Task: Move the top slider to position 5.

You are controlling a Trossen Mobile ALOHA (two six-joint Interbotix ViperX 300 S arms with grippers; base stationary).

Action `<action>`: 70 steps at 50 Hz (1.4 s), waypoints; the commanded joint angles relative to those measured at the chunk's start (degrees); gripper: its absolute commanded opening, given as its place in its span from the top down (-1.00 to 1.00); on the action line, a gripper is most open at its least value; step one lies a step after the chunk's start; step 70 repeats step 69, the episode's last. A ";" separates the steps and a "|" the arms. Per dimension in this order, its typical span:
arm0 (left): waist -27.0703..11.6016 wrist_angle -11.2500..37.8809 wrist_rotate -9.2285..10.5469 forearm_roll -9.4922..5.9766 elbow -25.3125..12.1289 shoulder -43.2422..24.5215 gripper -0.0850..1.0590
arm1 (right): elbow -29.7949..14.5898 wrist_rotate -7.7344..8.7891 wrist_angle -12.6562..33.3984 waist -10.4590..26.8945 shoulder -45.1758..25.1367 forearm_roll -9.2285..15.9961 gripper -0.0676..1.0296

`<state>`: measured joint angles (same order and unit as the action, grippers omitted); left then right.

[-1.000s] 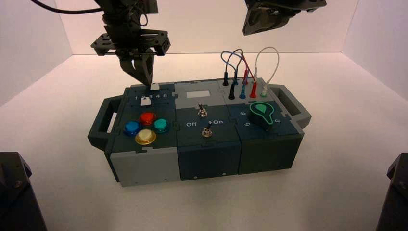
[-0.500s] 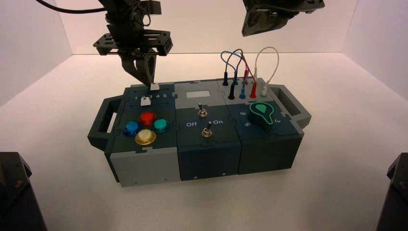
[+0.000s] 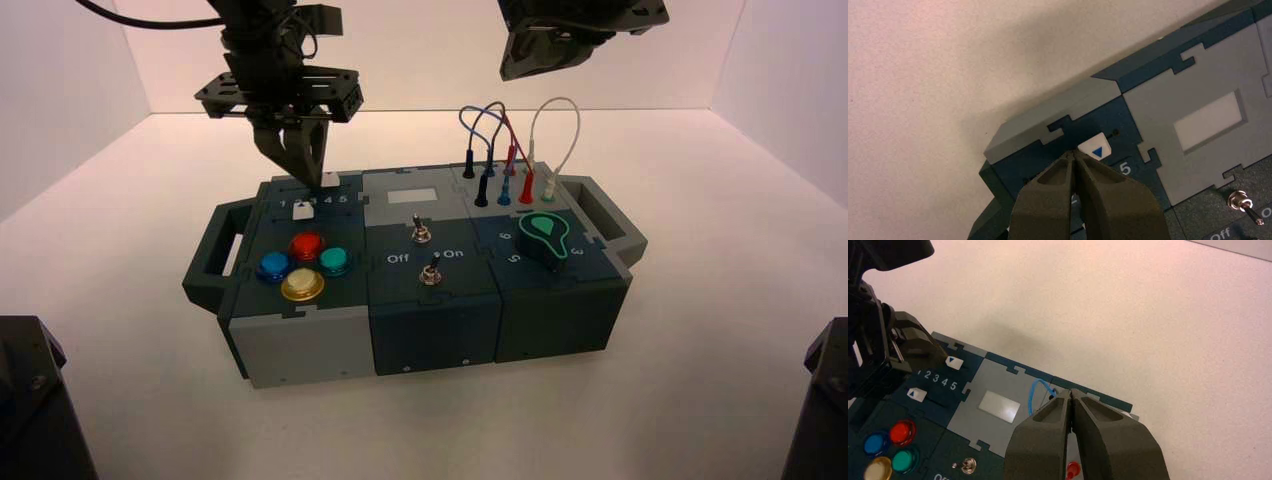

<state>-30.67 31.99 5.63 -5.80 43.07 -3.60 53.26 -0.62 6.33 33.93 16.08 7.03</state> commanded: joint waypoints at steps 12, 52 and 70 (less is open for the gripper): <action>-0.97 0.26 0.18 -0.18 -0.79 0.62 0.91 | -0.70 -0.18 -0.70 0.26 -0.18 0.26 0.92; 0.97 0.70 0.00 1.41 1.05 7.47 0.91 | 1.58 0.09 -0.70 0.26 0.53 0.00 0.92; 2.81 0.62 -0.26 1.58 0.88 10.46 0.91 | 1.67 0.18 0.00 0.26 1.49 -0.18 0.92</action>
